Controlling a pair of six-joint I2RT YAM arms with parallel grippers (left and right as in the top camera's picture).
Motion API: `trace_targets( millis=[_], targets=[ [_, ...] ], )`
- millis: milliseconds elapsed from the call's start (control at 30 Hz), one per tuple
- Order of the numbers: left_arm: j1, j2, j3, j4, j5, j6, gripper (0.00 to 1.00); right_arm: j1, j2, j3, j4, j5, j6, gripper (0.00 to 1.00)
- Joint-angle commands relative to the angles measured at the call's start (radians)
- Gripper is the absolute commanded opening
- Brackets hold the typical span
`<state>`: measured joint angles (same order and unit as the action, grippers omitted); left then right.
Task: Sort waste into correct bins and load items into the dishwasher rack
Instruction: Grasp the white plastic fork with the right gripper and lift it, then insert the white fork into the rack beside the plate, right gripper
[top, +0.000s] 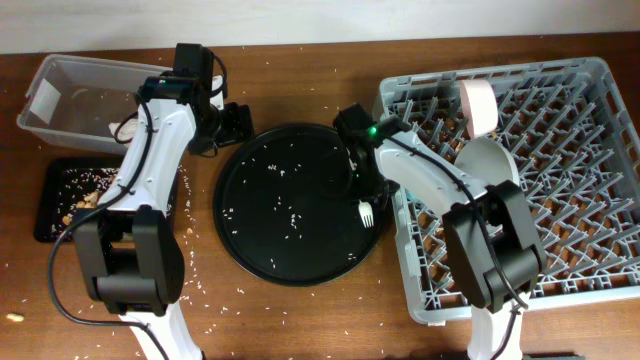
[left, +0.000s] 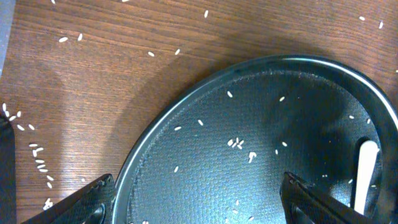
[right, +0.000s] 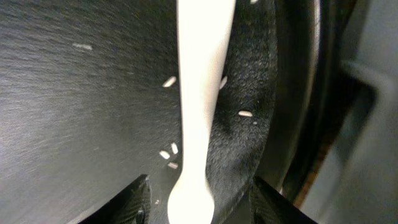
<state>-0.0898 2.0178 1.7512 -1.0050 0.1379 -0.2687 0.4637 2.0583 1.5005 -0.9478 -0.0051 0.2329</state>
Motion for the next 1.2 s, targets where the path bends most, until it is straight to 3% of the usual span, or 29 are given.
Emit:
trace_targets(
  millis=[0, 167, 333, 500, 633, 700, 800, 867, 900, 1067, 1167],
  targets=[
    [-0.001, -0.021, -0.002, 0.001, -0.008, 0.017, 0.84, 0.002, 0.014, -0.083, 0.060, -0.006, 0.008, 0.41],
    [-0.001, -0.021, -0.002, 0.001, -0.008, 0.017, 0.84, 0.002, 0.026, -0.107, 0.064, -0.053, 0.008, 0.18],
    [-0.001, -0.021, -0.002, 0.002, -0.008, 0.017, 0.84, 0.002, 0.020, -0.089, 0.010, -0.145, 0.008, 0.04],
    [-0.001, -0.021, -0.002, 0.002, -0.008, 0.017, 0.84, 0.001, -0.063, 0.147, -0.138, -0.136, -0.016, 0.04],
    [-0.001, -0.021, -0.002, 0.002, -0.039, 0.017, 0.84, -0.040, -0.102, 0.463, -0.371, 0.136, 0.016, 0.04],
    [-0.001, -0.021, -0.002, 0.001, -0.039, 0.017, 0.84, -0.122, -0.102, 0.499, -0.397, 0.264, 0.073, 0.04],
    [-0.001, -0.021, -0.002, -0.002, -0.038, 0.017, 0.84, -0.264, -0.068, 0.499, -0.372, 0.261, 0.082, 0.05],
    [-0.001, -0.021, -0.002, -0.002, -0.038, 0.017, 0.84, -0.310, -0.056, 0.499, -0.354, 0.153, -0.010, 0.75],
    [-0.001, -0.021, -0.002, -0.002, -0.038, 0.017, 0.84, -0.315, -0.056, 0.499, -0.354, 0.151, -0.016, 0.83],
    [0.004, -0.034, 0.029, -0.004, -0.030, 0.040, 0.84, -0.312, -0.066, 0.517, -0.362, 0.131, -0.016, 0.84],
    [0.005, -0.101, 0.101, -0.006, -0.042, 0.085, 0.84, -0.307, -0.136, 0.642, -0.443, 0.110, -0.022, 0.84]
  ],
)
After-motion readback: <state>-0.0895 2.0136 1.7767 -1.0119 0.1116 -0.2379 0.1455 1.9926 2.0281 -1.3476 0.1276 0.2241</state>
